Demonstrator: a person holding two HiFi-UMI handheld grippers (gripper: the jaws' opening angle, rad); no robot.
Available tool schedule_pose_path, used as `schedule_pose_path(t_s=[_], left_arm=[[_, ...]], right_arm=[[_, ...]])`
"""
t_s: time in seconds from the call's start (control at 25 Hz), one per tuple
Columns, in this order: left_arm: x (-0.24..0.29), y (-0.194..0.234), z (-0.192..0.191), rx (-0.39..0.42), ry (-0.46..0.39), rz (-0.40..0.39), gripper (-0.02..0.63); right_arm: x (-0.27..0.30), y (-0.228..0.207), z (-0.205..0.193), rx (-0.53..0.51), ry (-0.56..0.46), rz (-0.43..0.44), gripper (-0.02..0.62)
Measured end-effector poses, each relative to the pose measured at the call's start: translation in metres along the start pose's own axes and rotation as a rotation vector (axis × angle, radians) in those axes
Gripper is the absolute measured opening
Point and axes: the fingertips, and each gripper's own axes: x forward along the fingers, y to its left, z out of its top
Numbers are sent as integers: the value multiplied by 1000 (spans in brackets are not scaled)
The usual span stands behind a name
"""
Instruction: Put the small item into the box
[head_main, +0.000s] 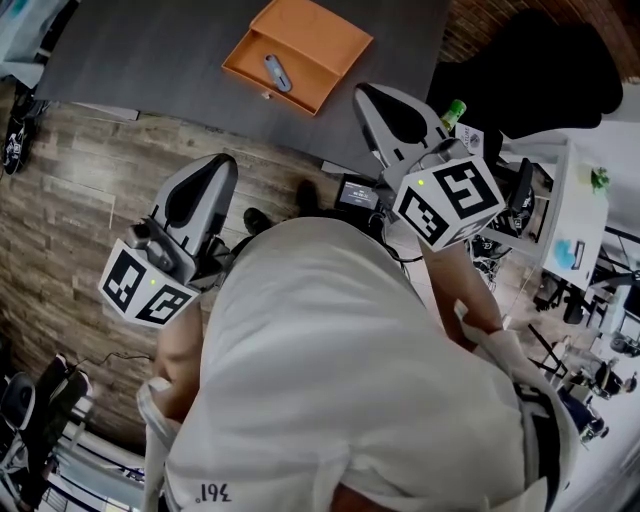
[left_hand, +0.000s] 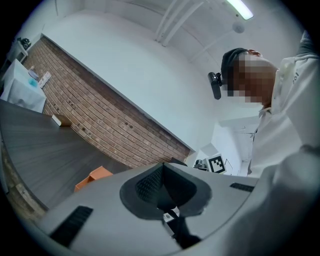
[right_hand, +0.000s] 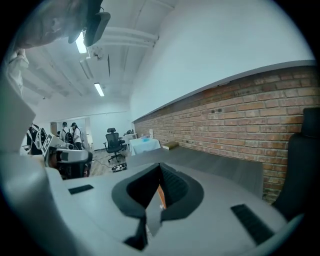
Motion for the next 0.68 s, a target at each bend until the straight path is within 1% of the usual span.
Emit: schedule_pose_path(t_s=[0.2, 0.68], left_arm=[[2, 3, -2, -7, 4, -3, 9], [7, 2, -5, -16, 14, -4, 9]], right_arm=[[-1, -12, 3, -4, -5, -34, 12], [0, -17, 0, -10, 2, -36, 12]])
